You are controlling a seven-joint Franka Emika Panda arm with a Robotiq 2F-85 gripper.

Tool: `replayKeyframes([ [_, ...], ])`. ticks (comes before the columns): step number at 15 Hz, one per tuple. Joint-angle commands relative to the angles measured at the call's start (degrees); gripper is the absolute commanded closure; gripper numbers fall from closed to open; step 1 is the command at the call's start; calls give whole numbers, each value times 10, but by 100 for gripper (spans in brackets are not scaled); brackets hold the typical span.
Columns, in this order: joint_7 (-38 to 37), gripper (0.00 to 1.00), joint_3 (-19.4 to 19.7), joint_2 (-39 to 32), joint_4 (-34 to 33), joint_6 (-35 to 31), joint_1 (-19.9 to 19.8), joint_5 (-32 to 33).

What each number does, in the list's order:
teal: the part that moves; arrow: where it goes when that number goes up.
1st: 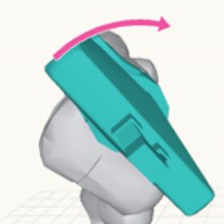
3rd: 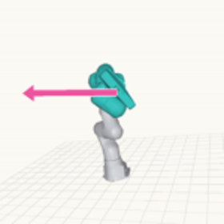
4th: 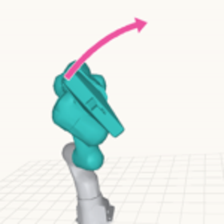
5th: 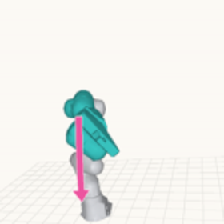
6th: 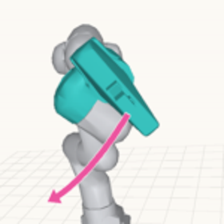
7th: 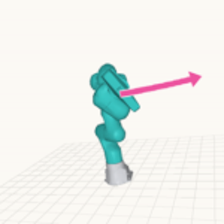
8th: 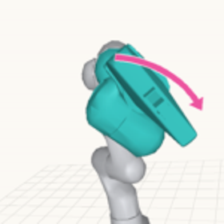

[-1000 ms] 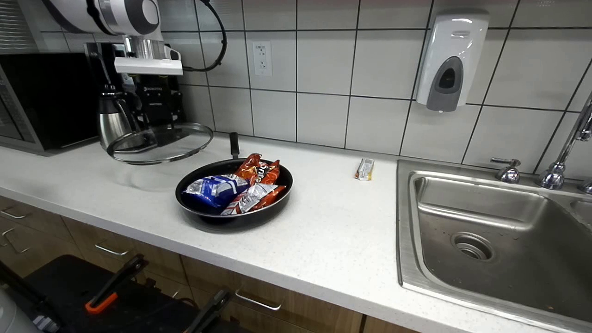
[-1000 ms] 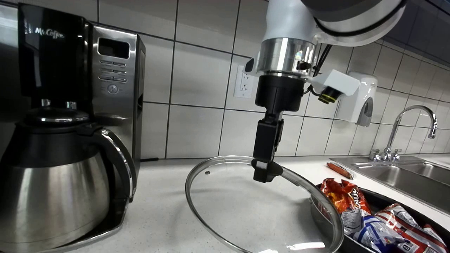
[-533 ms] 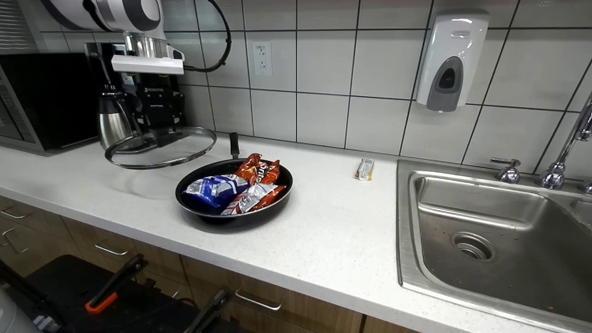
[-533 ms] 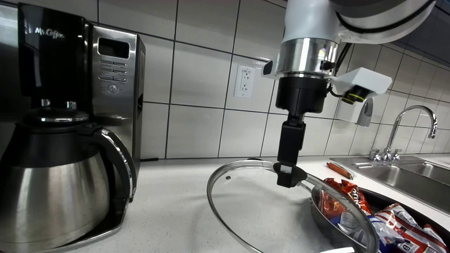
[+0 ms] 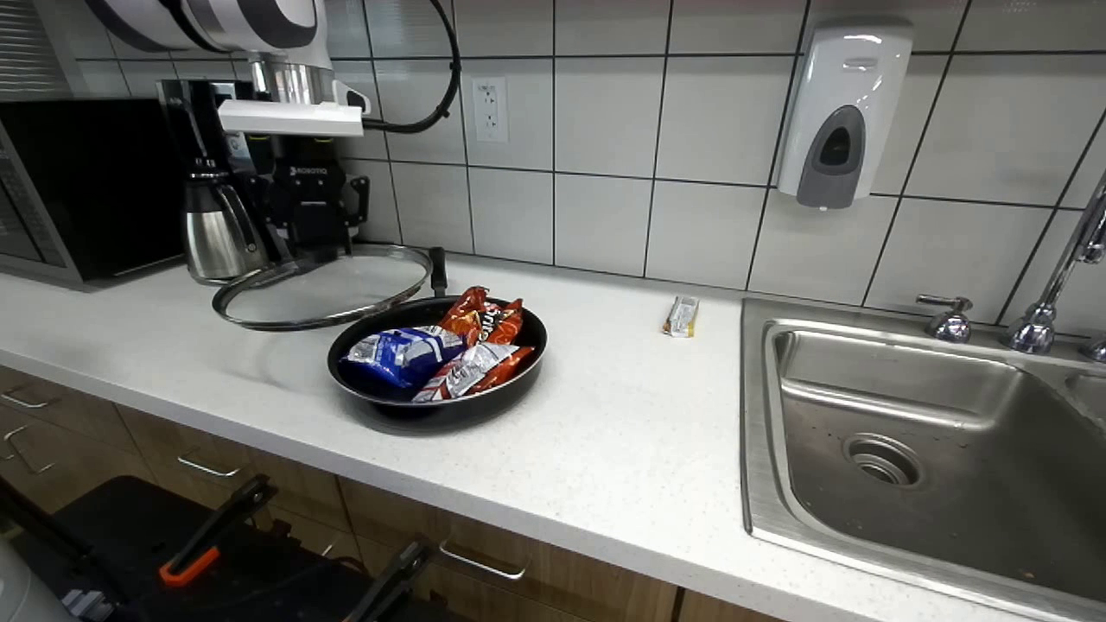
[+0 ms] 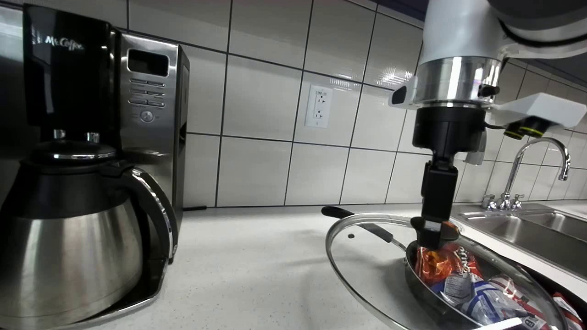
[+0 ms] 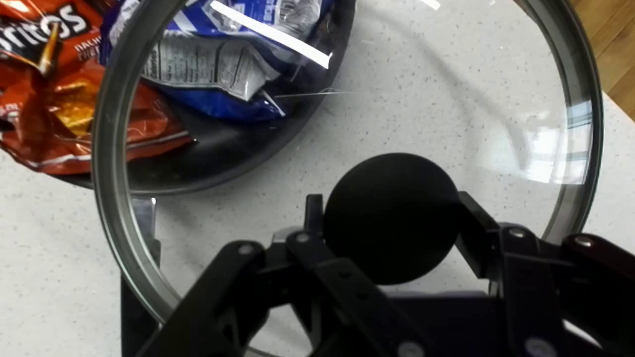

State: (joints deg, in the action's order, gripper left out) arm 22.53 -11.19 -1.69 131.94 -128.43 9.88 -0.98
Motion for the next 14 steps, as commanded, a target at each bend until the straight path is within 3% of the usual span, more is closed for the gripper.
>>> replayKeyframes([
  [1,44,61,19,68,53,-8,-13,-23],
  [14,136,61,96,96,107,-63,-37,-16],
])
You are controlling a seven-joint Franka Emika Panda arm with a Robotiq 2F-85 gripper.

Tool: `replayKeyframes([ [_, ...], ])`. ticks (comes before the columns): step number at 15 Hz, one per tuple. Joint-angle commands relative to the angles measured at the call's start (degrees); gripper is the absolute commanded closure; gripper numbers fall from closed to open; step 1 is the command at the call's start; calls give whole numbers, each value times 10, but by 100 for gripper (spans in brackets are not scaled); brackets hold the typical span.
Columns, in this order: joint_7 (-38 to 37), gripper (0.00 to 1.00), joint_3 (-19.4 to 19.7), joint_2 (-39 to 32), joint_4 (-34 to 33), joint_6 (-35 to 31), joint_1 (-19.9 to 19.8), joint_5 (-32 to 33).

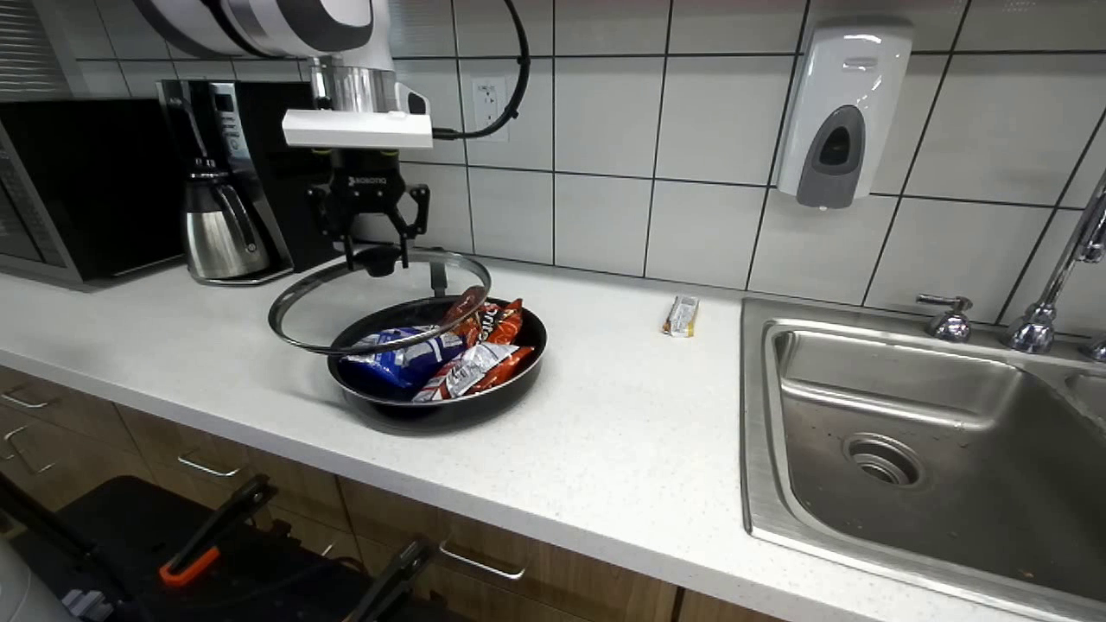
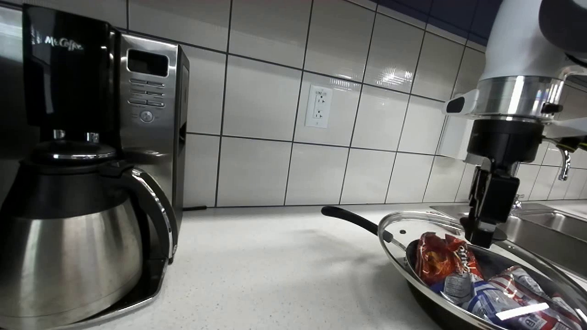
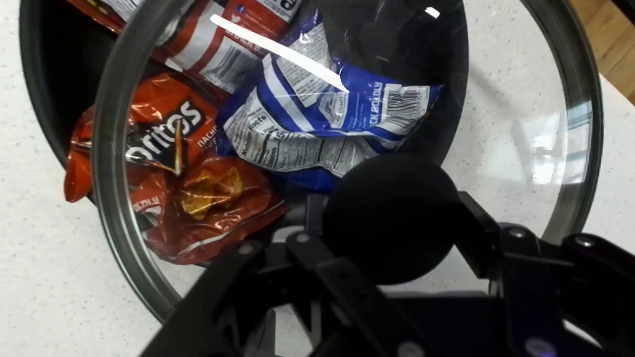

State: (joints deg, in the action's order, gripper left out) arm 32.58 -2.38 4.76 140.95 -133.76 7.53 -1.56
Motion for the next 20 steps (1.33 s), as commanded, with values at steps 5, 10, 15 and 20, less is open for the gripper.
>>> replayKeyframes([
  [5,64,61,25,22,12,-13,-24,-10],
  [10,91,61,34,9,0,-9,-32,-10],
  [15,102,61,40,-1,-4,-3,-39,-9],
  [20,110,61,44,-17,-13,-2,-48,-9],
])
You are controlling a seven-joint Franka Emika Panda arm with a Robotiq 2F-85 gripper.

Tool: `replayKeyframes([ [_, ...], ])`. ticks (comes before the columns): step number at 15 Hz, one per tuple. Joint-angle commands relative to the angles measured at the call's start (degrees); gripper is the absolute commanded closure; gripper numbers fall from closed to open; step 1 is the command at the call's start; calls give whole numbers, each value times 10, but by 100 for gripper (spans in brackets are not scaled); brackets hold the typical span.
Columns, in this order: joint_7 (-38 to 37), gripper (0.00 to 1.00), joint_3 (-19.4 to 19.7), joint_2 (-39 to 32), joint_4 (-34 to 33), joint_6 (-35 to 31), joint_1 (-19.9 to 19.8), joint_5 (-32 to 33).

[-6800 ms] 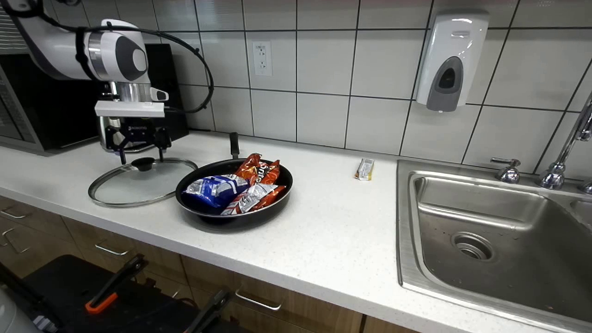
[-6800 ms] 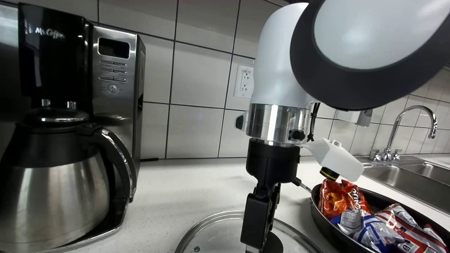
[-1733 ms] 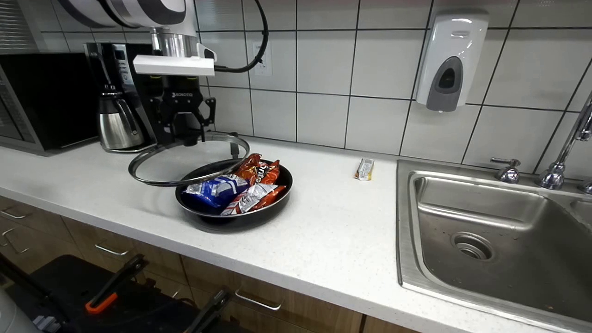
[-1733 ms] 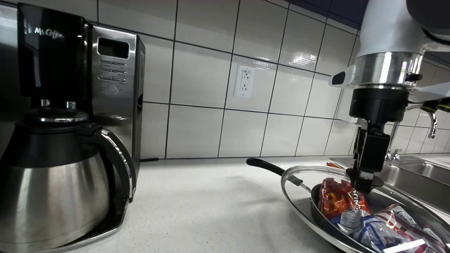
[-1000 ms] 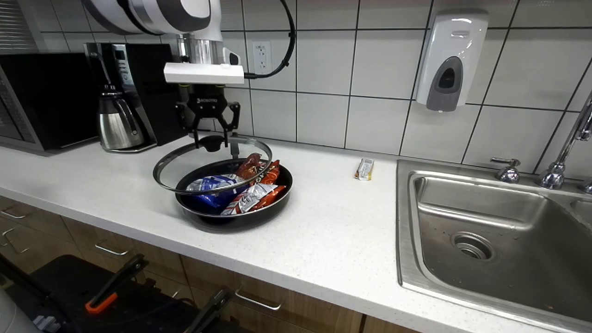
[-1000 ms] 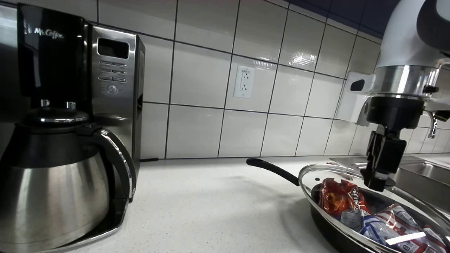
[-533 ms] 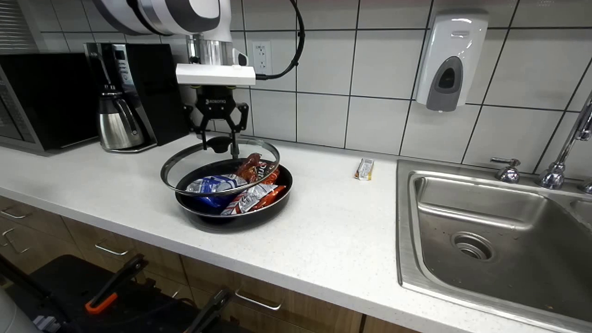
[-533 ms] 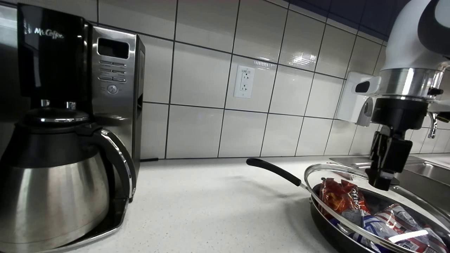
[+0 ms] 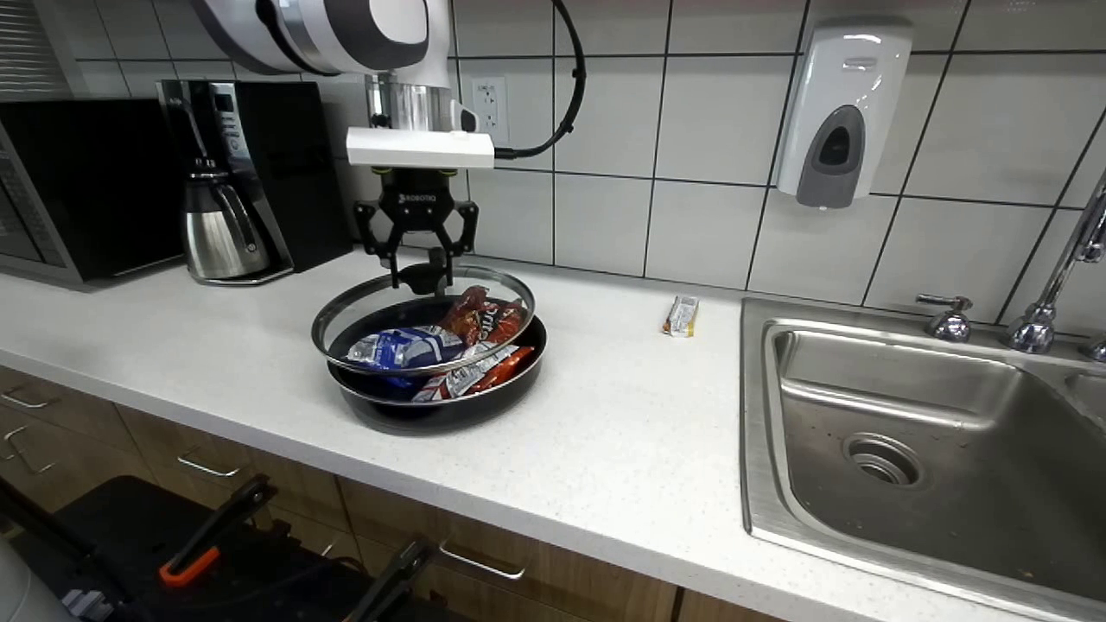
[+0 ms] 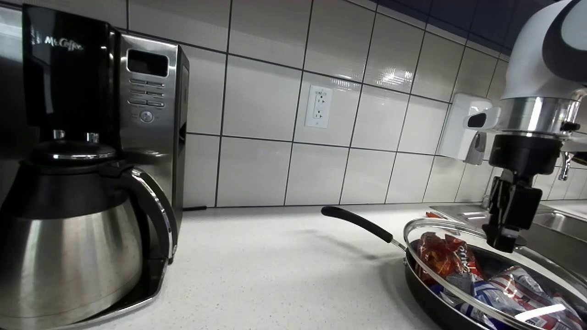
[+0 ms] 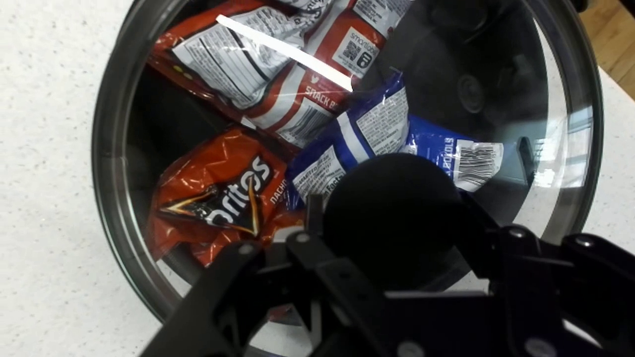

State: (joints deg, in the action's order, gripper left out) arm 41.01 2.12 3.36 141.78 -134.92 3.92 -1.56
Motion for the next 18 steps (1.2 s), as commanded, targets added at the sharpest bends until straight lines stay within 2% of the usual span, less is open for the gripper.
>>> replayKeyframes([
  [1,29,61,-2,-8,-25,9,-13,-10],
  [18,31,61,-18,-93,-97,20,-27,-9],
])
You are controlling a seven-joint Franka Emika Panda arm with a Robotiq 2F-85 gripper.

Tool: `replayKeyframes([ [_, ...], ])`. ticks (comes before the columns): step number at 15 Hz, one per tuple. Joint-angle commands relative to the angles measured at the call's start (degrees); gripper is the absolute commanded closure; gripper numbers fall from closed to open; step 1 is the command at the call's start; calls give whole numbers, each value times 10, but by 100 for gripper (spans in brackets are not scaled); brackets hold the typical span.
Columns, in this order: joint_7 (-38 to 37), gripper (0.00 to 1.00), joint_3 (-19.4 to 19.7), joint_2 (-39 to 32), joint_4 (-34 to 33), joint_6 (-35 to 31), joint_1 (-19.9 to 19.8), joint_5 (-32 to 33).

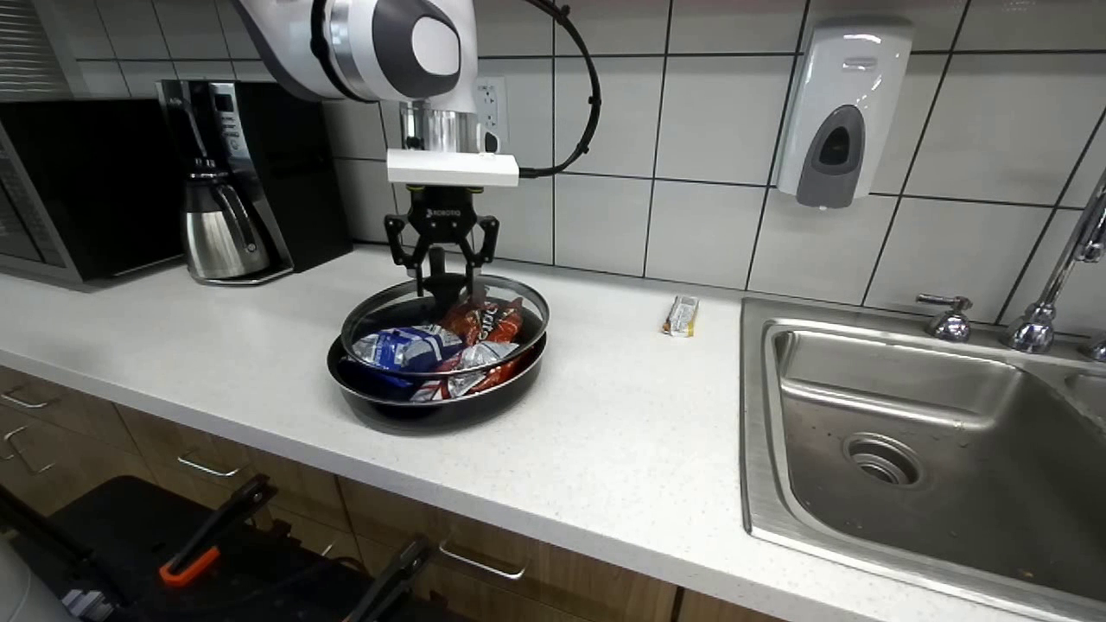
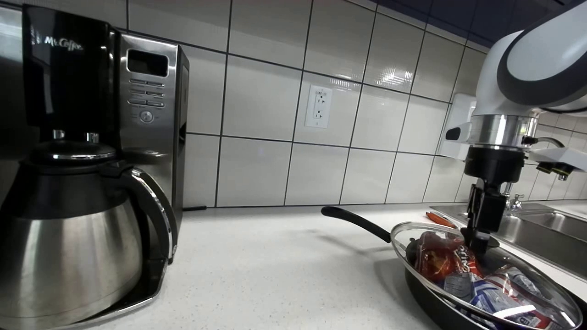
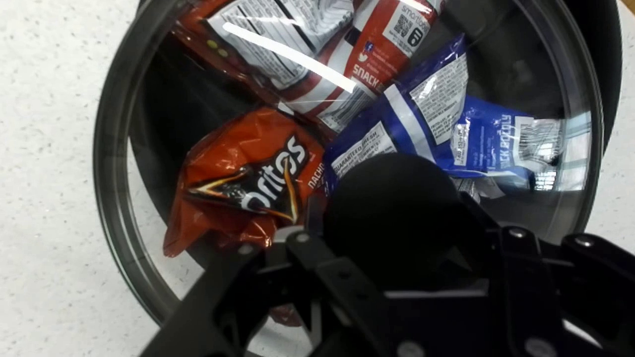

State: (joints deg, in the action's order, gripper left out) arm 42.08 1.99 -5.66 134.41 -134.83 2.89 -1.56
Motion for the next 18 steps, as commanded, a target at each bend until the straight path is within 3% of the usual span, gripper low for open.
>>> replayKeyframes([
  [1,17,61,-18,-3,-25,23,-16,-6],
  [18,-4,61,-17,42,-1,101,-19,18],
])
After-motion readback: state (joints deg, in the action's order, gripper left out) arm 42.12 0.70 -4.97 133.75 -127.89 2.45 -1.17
